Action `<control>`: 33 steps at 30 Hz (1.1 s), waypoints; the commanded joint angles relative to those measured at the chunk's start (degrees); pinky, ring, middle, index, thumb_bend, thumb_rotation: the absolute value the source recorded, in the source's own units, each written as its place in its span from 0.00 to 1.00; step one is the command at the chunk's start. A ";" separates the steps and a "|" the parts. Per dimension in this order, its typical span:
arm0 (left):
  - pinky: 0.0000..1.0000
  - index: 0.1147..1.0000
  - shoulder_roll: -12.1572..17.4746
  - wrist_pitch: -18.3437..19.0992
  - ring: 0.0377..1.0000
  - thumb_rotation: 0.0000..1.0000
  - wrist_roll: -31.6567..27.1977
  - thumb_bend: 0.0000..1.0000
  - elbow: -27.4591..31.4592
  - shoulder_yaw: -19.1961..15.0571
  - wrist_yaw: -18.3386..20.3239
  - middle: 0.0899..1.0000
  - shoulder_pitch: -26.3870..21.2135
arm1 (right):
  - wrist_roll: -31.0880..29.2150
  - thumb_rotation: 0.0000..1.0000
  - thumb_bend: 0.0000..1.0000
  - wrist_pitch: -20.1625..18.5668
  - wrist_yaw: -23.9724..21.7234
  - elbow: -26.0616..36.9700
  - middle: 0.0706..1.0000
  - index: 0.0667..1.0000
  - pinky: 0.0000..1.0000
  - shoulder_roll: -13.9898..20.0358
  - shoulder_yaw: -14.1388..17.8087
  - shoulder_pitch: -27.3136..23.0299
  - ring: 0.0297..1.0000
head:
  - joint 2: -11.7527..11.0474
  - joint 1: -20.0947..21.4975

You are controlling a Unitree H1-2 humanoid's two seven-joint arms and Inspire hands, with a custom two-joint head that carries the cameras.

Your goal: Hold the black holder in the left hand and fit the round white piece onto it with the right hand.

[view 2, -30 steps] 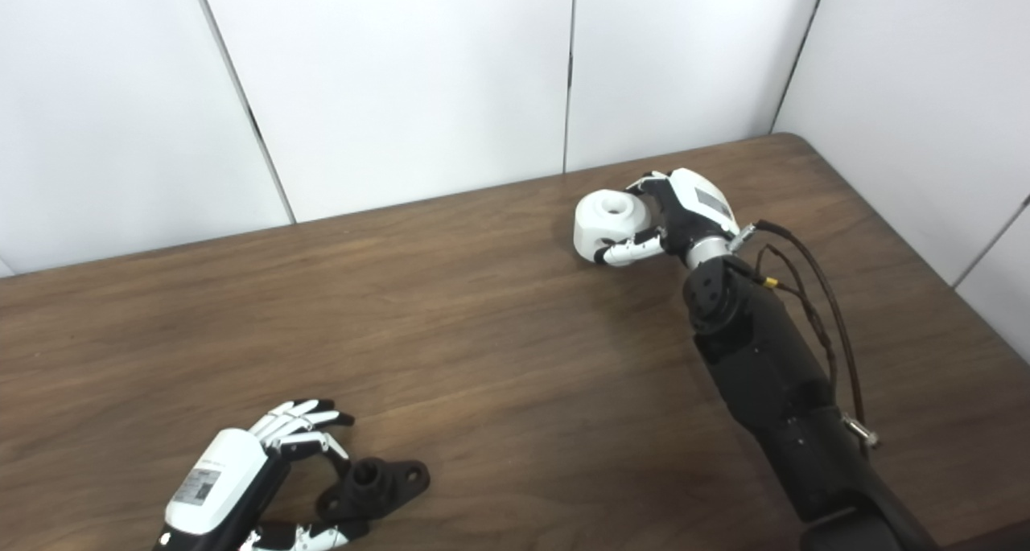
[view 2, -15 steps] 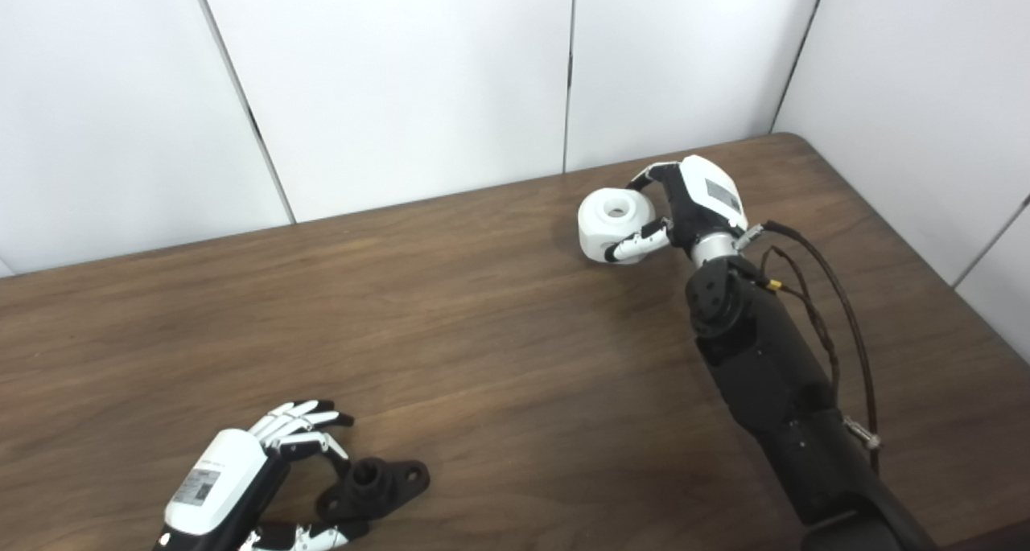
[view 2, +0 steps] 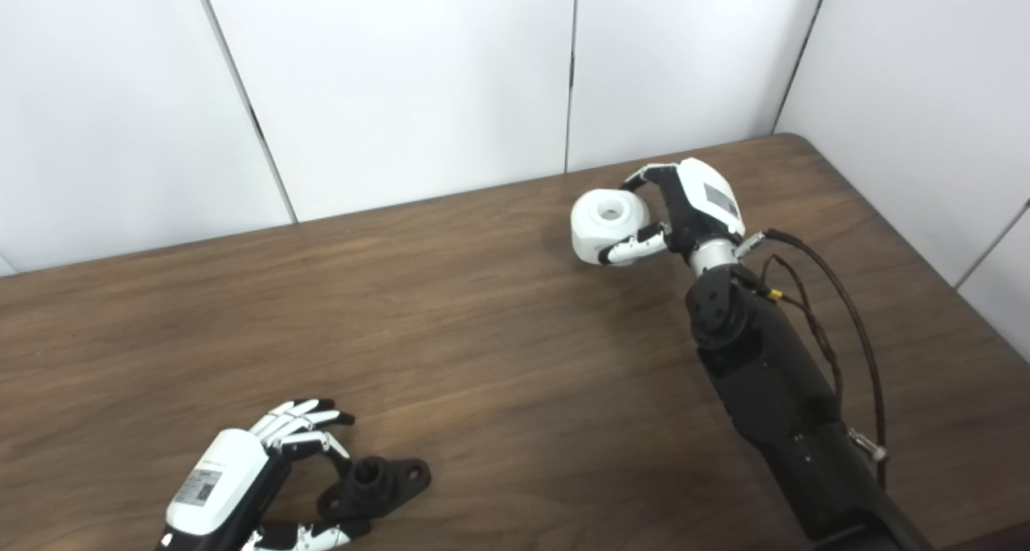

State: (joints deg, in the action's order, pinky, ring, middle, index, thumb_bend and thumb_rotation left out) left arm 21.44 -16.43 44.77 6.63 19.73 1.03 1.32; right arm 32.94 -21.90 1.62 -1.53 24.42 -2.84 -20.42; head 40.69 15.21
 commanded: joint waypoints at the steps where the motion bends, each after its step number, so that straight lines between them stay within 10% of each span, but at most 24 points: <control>1: 0.90 0.42 0.60 1.47 0.87 0.05 2.40 0.52 -1.20 0.51 1.66 0.78 0.72 | 0.60 0.14 0.51 2.52 0.25 4.65 0.80 0.45 0.89 0.54 -0.46 -0.34 0.90 | 0.06 -0.37; 33: 0.90 0.42 -3.67 5.68 0.87 0.05 5.50 0.52 -0.61 2.88 2.15 0.78 -0.14 | 5.07 0.14 0.52 -4.70 -20.53 38.63 0.79 0.45 0.98 -10.25 -10.95 10.52 0.91 | 2.53 -9.93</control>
State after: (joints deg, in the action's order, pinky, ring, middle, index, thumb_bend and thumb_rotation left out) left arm 17.75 -12.46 47.11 6.66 21.22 0.56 1.06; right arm 36.94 -26.71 -18.43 34.26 14.15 -13.74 -8.75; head 43.15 5.54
